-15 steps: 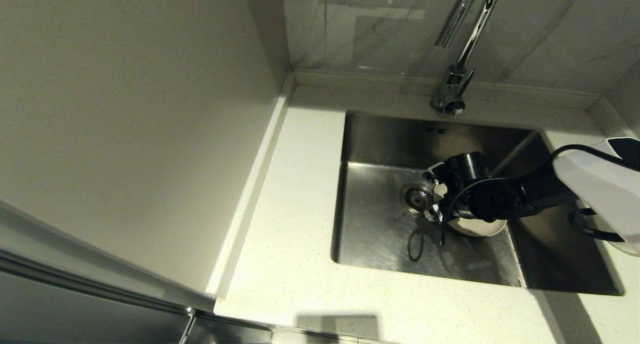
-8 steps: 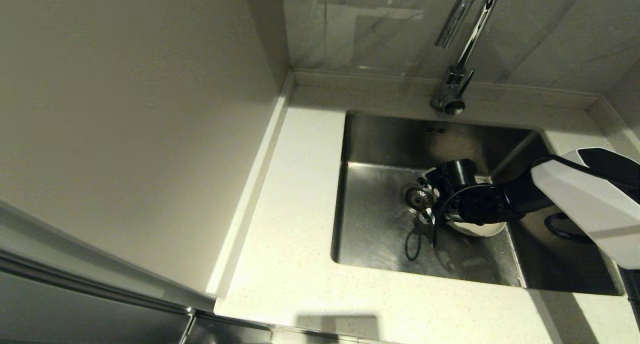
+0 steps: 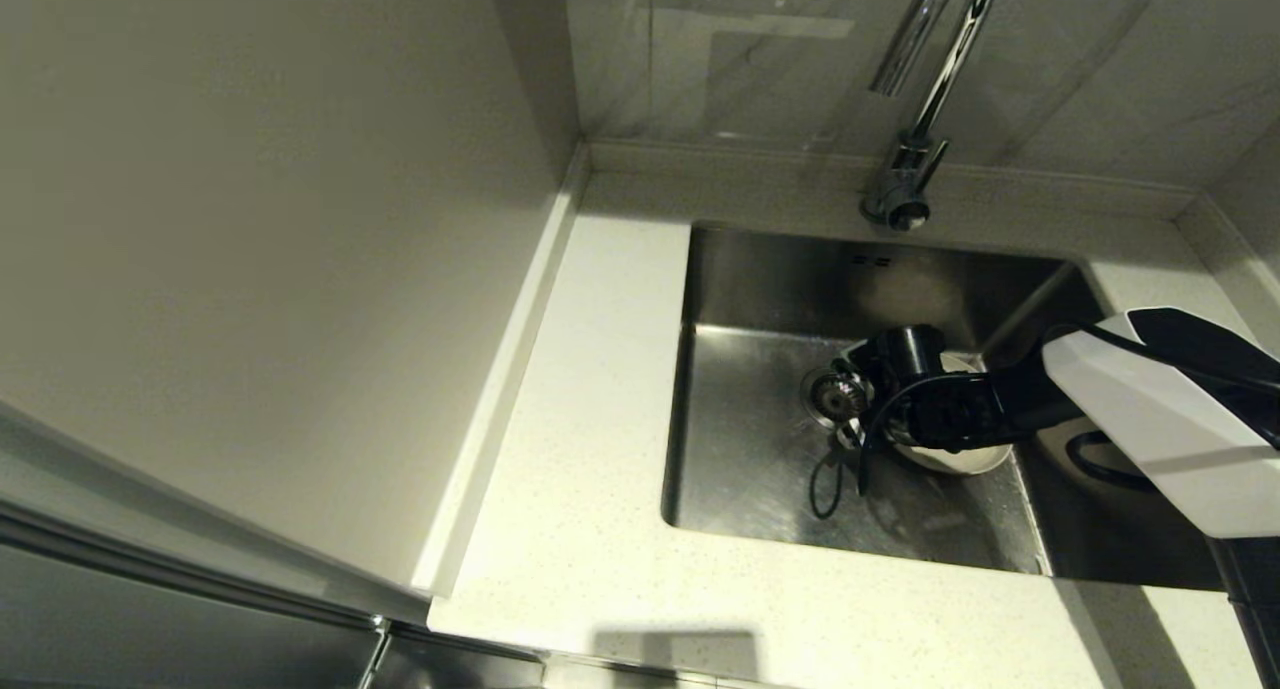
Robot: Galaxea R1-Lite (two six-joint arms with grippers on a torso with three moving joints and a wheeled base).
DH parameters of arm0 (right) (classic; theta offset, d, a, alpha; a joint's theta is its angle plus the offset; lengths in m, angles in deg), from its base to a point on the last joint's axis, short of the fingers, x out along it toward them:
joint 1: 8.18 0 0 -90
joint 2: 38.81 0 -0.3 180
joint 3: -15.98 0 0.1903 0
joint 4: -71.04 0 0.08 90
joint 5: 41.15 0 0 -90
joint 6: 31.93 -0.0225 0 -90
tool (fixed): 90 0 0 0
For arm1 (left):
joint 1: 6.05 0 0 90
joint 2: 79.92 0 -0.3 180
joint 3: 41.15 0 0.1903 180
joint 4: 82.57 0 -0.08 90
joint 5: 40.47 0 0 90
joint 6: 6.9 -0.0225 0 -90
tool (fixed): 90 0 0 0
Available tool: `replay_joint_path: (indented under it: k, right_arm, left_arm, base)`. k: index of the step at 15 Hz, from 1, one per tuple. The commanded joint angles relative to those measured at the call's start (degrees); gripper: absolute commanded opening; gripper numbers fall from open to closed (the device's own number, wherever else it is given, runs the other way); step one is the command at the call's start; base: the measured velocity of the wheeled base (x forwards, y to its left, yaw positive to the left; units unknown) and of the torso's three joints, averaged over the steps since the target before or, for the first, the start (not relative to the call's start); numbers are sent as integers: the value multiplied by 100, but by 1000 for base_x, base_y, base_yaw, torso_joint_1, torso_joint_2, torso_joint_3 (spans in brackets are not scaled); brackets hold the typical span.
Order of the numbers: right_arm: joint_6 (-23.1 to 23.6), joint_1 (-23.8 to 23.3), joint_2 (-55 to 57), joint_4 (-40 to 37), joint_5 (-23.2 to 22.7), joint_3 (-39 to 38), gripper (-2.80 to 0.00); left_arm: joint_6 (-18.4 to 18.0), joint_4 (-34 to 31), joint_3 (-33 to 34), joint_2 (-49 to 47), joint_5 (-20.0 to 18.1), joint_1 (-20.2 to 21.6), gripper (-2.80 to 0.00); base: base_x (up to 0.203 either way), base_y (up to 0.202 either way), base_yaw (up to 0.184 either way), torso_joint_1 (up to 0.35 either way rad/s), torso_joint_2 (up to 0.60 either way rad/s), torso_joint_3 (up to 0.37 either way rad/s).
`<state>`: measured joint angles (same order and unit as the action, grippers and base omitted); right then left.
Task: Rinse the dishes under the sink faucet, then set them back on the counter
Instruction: Put a plate back to the table from the sink
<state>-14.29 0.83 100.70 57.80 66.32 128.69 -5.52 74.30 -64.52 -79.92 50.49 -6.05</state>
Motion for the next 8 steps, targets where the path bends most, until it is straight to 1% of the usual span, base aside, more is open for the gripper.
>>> replay_joint_path:
  k: [1,2,5,8]
  right_arm:
    - [12,-35,32,6,15,30,-126]
    - [12,-43,23,6,20,27,-280]
    - [4,-101,14,6,28,30,-280]
    - [-172,-113,6,6,46,12,-280]
  left_arm:
    - [3,2,0,18,1,0,-280]
    - [3,2,0,18,1,0,-280]
    - [3,2,0,18,1,0,-280]
    - [3,2,0,18,1,0,-280]
  base:
    - [0,0,0,0,0,0]
    - [0,0,0,0,0,0]
    - [0,0,0,0,0,0]
    - [0,0,0,0,0,0]
